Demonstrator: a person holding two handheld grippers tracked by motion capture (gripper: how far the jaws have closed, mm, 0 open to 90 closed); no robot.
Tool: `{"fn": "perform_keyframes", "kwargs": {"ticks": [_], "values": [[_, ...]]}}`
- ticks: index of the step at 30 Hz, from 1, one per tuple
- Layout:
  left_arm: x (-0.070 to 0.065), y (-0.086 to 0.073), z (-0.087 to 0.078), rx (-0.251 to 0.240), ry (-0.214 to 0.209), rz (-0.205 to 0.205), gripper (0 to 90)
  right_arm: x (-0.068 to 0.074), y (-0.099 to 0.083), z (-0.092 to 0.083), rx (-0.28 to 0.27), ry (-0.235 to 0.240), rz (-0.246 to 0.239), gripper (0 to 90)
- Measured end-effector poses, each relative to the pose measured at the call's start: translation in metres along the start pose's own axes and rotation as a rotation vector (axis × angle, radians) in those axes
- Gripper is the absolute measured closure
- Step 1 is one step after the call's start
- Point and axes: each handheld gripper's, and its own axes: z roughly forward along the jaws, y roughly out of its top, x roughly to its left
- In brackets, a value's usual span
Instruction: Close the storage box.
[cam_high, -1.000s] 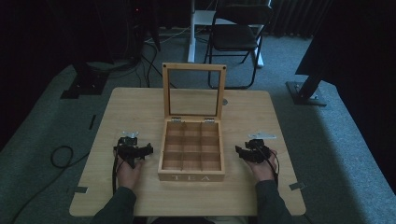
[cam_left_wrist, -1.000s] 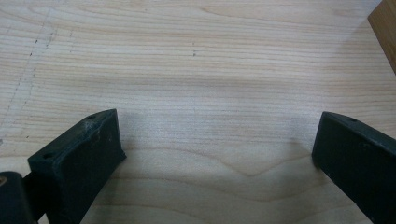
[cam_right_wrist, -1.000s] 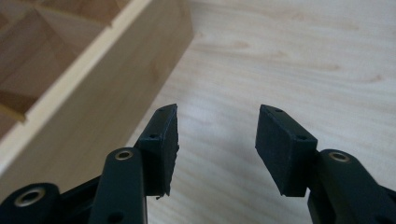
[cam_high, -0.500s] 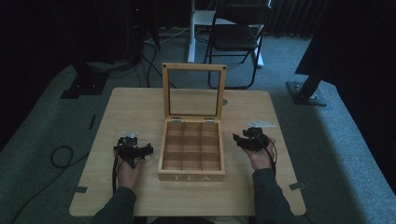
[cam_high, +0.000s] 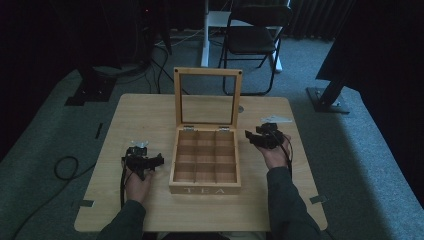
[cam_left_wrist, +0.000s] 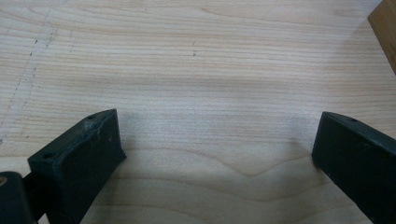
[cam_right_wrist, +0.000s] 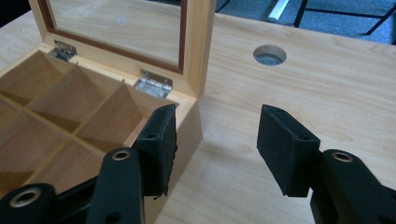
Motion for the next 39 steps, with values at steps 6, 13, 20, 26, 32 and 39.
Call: {"fn": "perform_keyframes", "kwargs": {"ticks": [6,13,20,26,32,39], "values": [[0.000,0.000,0.000,0.000,0.000,0.002,1.6,0.000,0.010,0.005,-0.014,0.000,-0.006,46.7],[0.000,0.000,0.000,-0.001,0.000,-0.001,1.7,-0.005,0.023,0.012,-0.039,0.015,0.014,49.3],[0.000,0.000,0.000,0.000,0.000,0.000,1.7,-0.002,0.038,0.022,-0.043,0.018,0.005,48.9],[0.000,0.000,0.000,0.001,0.000,0.002,1.7,0.003,0.049,0.033,-0.038,0.030,0.000,43.7],[-0.001,0.000,0.000,0.002,0.001,0.002,1.7,0.008,0.060,0.045,-0.039,0.038,-0.020,41.4],[-0.002,0.000,0.000,0.002,-0.001,0.002,1.6,0.009,0.075,0.055,-0.046,0.041,-0.033,41.2]]}}
